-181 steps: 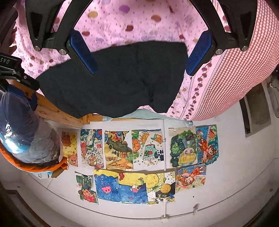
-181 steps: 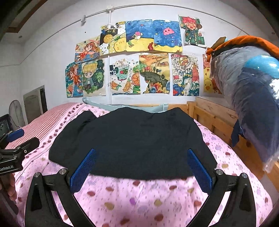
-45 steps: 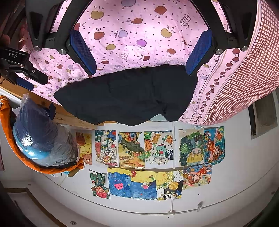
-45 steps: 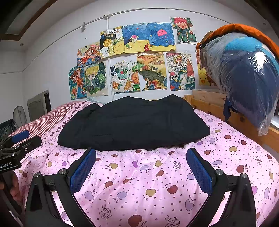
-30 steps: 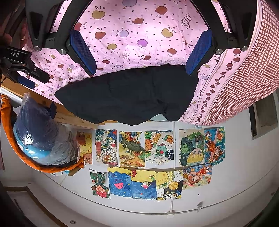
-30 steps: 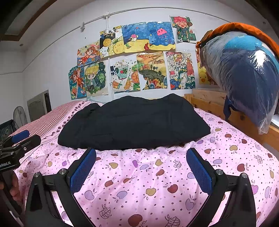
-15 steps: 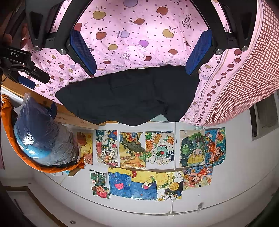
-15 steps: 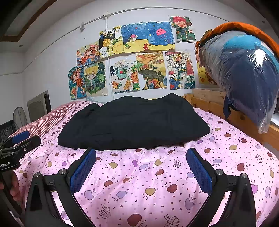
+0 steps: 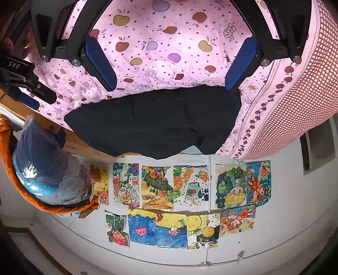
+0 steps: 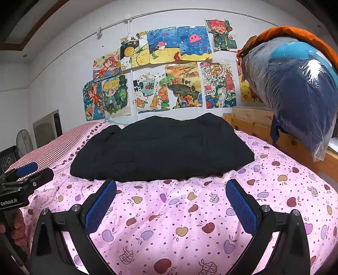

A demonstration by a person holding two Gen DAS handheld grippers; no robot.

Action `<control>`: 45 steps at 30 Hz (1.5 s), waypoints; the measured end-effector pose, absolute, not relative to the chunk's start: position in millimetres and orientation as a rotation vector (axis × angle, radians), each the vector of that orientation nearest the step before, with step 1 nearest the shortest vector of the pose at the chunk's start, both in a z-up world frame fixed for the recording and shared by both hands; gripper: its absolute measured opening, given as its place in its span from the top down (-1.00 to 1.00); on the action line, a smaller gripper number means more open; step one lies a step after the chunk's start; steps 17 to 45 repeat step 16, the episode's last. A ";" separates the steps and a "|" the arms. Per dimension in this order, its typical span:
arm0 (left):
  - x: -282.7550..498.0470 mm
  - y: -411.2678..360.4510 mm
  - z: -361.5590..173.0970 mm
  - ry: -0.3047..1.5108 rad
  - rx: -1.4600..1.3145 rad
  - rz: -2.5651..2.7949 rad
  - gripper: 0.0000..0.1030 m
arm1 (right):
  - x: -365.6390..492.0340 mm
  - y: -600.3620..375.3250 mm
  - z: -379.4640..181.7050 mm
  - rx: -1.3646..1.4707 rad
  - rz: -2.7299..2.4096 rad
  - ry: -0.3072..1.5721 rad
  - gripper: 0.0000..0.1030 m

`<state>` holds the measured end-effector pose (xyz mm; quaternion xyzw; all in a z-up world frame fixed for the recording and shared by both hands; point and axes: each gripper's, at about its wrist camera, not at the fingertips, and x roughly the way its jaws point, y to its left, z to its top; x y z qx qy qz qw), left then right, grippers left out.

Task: Fold large clothes

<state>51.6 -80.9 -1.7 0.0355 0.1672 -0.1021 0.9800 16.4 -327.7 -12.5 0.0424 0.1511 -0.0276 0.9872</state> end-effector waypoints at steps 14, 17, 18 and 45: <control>47.0 -85.3 -3.7 0.328 0.084 -0.201 -1.00 | 15.8 -326.7 -13.6 0.089 -0.057 0.303 -0.97; 46.6 -86.2 -4.3 0.328 0.087 -0.197 -1.00 | 15.7 -326.6 -13.7 0.089 -0.058 0.305 -0.97; 46.6 -86.2 -4.3 0.328 0.087 -0.197 -1.00 | 15.7 -326.6 -13.7 0.089 -0.058 0.305 -0.97; 46.6 -86.2 -4.3 0.328 0.087 -0.197 -1.00 | 15.7 -326.6 -13.7 0.089 -0.058 0.305 -0.97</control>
